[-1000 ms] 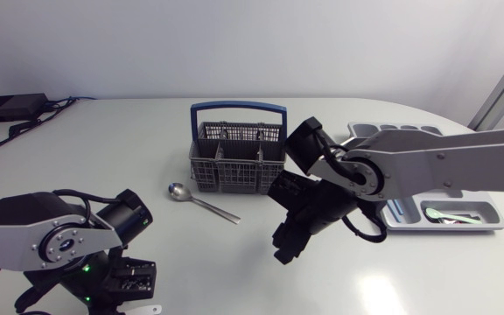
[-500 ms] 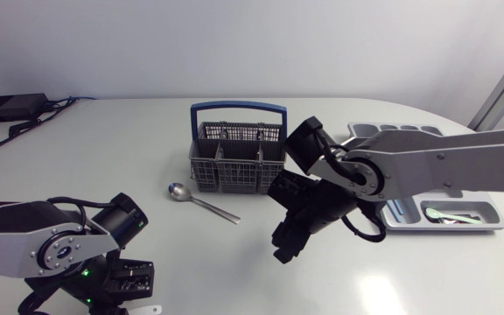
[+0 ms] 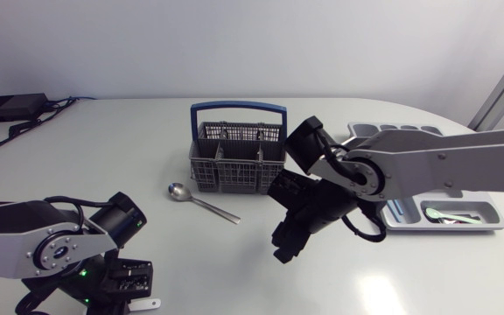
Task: Unload the cutlery basket into the drawer organizer.
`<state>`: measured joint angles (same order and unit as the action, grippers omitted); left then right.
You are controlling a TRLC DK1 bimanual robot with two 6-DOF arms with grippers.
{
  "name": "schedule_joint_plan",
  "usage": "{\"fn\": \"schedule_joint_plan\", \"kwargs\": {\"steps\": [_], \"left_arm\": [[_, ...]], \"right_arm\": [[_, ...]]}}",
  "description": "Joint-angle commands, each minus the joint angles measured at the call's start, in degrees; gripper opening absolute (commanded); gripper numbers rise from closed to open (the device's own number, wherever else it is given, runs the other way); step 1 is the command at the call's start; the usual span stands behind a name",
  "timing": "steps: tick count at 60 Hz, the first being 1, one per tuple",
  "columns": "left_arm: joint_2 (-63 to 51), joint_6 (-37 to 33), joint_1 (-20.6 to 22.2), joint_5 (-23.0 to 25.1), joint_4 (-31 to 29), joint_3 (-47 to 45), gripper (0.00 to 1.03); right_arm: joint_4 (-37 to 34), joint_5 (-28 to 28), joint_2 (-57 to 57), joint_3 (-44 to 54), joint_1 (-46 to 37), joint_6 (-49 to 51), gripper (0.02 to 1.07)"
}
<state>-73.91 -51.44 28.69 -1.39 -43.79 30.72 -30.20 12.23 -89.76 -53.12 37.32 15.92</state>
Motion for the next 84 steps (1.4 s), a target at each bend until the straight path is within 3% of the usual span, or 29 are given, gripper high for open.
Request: {"fn": "schedule_joint_plan", "kwargs": {"steps": [1,12,20,30,40,46,74,84], "left_arm": [[1.6,-1.2,0.8,0.2,-1.6,2.7,0.19],[1.8,1.0,4.4,-0.7,-3.1,7.9,0.19],[0.2,4.8,9.5,-3.1,-0.4,11.3,0.19],[-3.3,7.7,16.1,-6.4,8.8,13.8,0.19],[-6.0,8.8,21.3,-8.4,13.8,15.3,0.19],[-8.0,8.8,24.5,-9.2,15.2,16.8,0.19],[-12.3,8.9,28.8,-9.8,18.0,23.4,0.19],[-14.0,9.0,30.0,-10.6,18.0,25.5,0.19]], "right_arm": [[-0.6,0.3,1.6,1.7,-0.1,0.2,0.53],[-1.5,3.9,2.8,1.1,-1.8,-0.5,0.53],[-3.6,13.5,2.5,-0.7,-5.7,-1.9,0.53],[-7.9,28.3,-0.7,-3.0,-11.0,-3.0,0.53],[-13.2,36.0,-6.0,-5.9,-11.5,-1.4,0.53],[-14.4,37.6,-8.2,-6.8,-11.1,-1.0,0.53],[-15.8,37.7,-11.3,-8.5,-10.4,-1.6,0.52],[-16.1,39.3,-12.0,-8.9,-10.4,-1.6,0.38]]}}
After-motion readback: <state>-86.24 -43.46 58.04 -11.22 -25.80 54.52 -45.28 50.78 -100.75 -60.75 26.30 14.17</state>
